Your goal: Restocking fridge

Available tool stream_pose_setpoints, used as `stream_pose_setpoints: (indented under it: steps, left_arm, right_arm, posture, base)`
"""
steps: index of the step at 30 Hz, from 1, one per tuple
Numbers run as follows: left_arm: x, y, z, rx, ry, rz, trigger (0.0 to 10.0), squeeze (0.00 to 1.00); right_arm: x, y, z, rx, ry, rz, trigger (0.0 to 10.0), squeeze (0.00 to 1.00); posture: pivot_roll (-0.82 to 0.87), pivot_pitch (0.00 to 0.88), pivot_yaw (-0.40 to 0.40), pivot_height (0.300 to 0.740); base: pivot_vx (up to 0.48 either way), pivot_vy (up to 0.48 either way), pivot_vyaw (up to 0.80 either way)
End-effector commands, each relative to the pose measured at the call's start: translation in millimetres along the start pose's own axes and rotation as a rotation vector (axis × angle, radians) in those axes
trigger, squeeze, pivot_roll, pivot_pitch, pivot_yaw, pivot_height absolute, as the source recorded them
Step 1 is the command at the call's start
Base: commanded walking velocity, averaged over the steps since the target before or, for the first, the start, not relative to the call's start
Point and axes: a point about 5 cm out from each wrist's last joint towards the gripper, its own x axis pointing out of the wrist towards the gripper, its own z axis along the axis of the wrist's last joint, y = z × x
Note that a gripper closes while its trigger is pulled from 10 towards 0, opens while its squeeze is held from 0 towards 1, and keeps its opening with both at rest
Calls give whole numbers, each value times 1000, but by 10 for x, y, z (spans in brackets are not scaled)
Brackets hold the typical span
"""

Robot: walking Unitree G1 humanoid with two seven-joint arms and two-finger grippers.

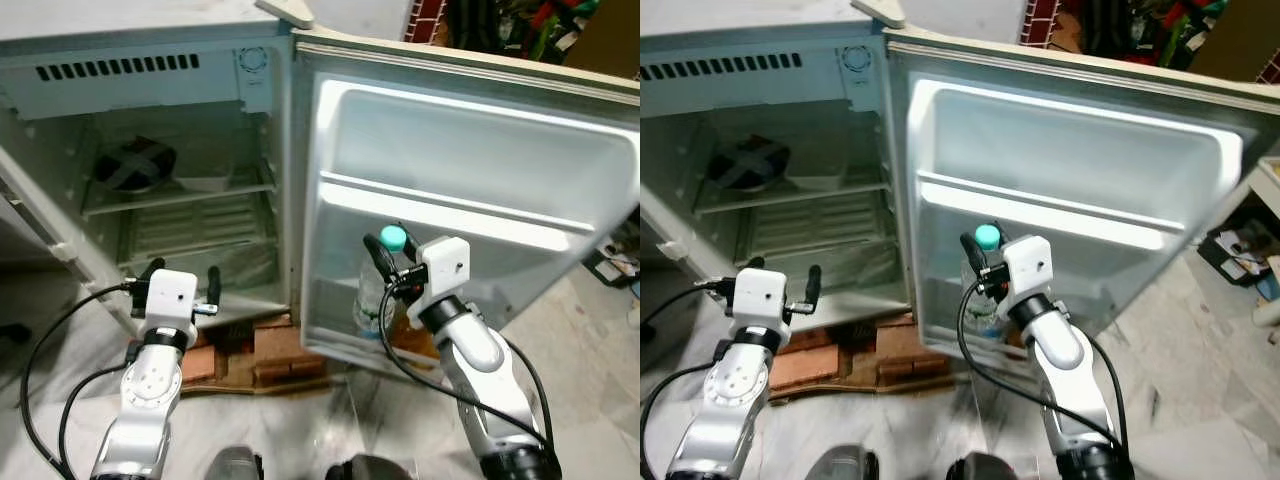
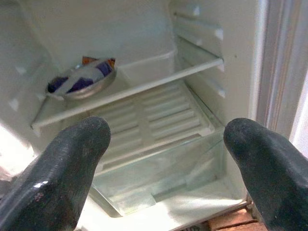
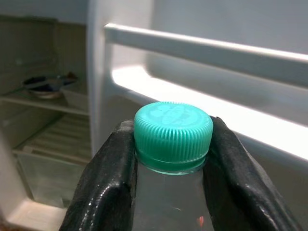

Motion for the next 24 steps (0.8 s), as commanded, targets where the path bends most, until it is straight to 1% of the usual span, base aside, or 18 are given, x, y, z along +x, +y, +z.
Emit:
stream_pose_setpoints:
  steps: [1, 9, 16, 24]
  left_arm:
    - [-10, -31, -9, -2, 6, -3, 10000, 0]
    - [-11, -28, 0, -14, -2, 2, 10000, 0]
    - [-34, -8, -19, -9, 3, 16, 10000, 0]
    - [-62, 15, -20, -9, 3, 22, 10000, 0]
  right_arm:
    - [4, -48, 65, -18, -25, -7, 10000, 0]
    - [-7, -45, 65, -27, -25, -2, 10000, 0]
    - [-8, -37, 66, -12, -26, 0, 10000, 0]
    - [-6, -7, 89, -25, -42, 32, 10000, 0]
  posture:
    - [101, 84, -33, 740]
    - [99, 89, -32, 740]
    - [102, 91, -35, 740]
    - [102, 93, -35, 740]
  base:
    - [0, 0, 0]
    - [0, 0, 0]
    - [0, 0, 0]
    - [0, 0, 0]
